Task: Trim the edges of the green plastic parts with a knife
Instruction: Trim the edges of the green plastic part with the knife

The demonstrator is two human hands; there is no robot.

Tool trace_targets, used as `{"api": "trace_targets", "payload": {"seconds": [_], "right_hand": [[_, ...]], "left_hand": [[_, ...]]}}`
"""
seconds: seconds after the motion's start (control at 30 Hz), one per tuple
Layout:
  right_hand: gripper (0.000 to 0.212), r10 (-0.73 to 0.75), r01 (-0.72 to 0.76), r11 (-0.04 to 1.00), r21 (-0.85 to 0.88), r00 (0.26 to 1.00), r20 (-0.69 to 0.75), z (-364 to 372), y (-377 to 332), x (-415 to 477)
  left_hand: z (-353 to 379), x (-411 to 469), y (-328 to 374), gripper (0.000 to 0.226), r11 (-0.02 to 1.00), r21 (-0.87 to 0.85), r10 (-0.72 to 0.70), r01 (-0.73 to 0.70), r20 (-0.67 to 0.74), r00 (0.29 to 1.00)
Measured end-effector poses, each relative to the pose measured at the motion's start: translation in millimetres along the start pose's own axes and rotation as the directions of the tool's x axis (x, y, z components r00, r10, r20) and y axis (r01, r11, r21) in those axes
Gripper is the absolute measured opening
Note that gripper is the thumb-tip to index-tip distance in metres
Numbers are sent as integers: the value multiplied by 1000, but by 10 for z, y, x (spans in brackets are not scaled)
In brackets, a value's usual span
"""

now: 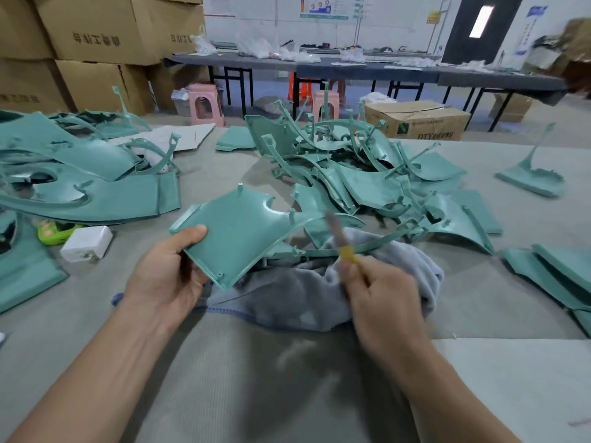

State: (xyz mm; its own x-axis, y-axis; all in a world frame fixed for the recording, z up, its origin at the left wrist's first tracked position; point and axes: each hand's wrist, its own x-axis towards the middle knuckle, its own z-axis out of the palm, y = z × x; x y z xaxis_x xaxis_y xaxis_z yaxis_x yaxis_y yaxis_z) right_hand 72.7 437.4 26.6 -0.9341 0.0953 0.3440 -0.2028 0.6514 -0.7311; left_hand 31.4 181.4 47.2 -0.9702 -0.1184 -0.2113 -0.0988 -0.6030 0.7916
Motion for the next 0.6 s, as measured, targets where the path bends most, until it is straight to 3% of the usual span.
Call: {"api": "trace_targets", "payload": {"seconds": [0.07,0.13,0.17,0.23,0.3,0.33,0.4,0.5,0.57,0.6], "right_hand": [[34,-217,219,976,7,961,171,134,-201,-220],[35,-432,466,878,-108,869,240,288,-337,-331],[36,-462,505,852,-140,850,252,338,-356,-315],[37,-315,353,914,-202,929,195,328,-311,-167],[42,0,6,972,-233,1000,26,180,-153,28],[46,126,-137,971,-194,990,-70,94,-78,102],[47,170,-186,979,-86,972,-164,20,-22,125],[39,-118,121,992,-20,988,96,173,-200,-162],[35,-329,356,933,-63,908,259,306,-336,-308],[35,-367,403,909,-110,896,248,337,-344,-268]], "left_hand": [[11,-2,-7,24,1000,-16,12,-12,-23,1000],[19,-4,-19,25,1000,-13,9,-10,-33,999],[21,-9,-20,25,1000,-9,9,-9,-38,999],[14,-9,-17,24,1000,-21,16,-17,-51,999],[-2,14,-10,22,1000,-20,13,-14,-67,998],[-7,22,-5,20,1000,-17,10,-12,-65,998],[-9,34,-5,20,1000,-2,14,-14,-53,999],[-10,51,-21,22,999,2,33,-32,-47,998],[-8,44,-28,22,999,-12,31,-31,-38,999],[-8,36,-31,22,999,-11,32,-32,-33,999]]}}
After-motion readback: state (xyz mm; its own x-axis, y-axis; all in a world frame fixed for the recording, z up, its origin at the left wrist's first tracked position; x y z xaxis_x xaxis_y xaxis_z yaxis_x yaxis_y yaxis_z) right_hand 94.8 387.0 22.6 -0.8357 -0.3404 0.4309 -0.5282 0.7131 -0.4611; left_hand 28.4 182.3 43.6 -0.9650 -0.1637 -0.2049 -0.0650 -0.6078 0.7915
